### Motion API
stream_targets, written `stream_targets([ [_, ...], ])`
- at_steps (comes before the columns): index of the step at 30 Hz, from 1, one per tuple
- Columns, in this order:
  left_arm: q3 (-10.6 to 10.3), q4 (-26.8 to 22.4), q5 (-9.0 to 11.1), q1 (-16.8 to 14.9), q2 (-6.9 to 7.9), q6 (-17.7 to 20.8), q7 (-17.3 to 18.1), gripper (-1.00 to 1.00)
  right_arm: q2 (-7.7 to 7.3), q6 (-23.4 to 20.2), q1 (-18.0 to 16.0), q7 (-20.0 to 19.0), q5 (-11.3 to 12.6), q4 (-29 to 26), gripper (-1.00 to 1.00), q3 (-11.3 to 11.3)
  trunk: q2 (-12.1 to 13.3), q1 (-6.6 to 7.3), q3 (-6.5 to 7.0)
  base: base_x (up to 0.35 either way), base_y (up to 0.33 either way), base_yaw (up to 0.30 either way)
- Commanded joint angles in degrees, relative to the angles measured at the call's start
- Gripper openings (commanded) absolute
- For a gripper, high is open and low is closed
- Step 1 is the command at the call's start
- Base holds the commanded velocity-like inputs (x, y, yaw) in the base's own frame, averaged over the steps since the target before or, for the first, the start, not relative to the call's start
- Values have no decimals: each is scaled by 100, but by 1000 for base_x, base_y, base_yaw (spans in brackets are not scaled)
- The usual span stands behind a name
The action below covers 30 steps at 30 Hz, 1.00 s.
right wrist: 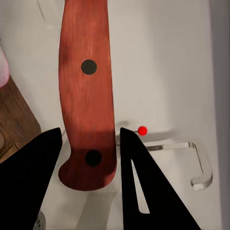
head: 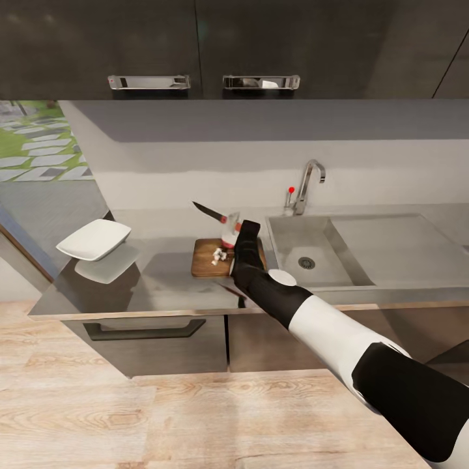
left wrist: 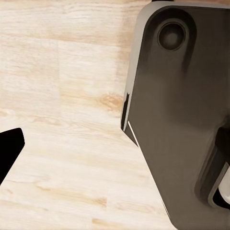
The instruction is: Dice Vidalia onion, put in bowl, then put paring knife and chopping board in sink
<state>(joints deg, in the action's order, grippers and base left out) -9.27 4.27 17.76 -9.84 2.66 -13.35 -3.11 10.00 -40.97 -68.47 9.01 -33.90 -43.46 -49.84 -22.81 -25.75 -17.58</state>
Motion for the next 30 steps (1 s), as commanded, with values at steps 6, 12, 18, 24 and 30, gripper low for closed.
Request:
stream_targets([
  [6, -48, 22, 33, -9, -3, -37, -5, 100, 0, -50, -9, 22, 14, 6, -100, -34, -11, -3, -10, 0, 0, 0],
  [12, -48, 22, 33, -9, -3, -21, -5, 100, 0, -68, -9, 0, 40, 240, -100, -49, -11, -3, -10, 0, -70, 0],
  [18, -48, 22, 32, -9, -3, -27, -5, 100, 0, -61, -9, -23, 45, 611, -100, -61, -11, -3, -10, 50, -98, 0],
  [24, -48, 22, 34, -9, -3, -27, -5, 100, 0, -52, -9, -53, 57, 841, -100, -69, -11, -3, -10, 3, -3, 0],
  [30, -48, 22, 32, -9, -3, -27, -5, 100, 0, -39, -9, -193, 66, 898, -100, -81, -11, -3, -10, 0, 0, 0],
])
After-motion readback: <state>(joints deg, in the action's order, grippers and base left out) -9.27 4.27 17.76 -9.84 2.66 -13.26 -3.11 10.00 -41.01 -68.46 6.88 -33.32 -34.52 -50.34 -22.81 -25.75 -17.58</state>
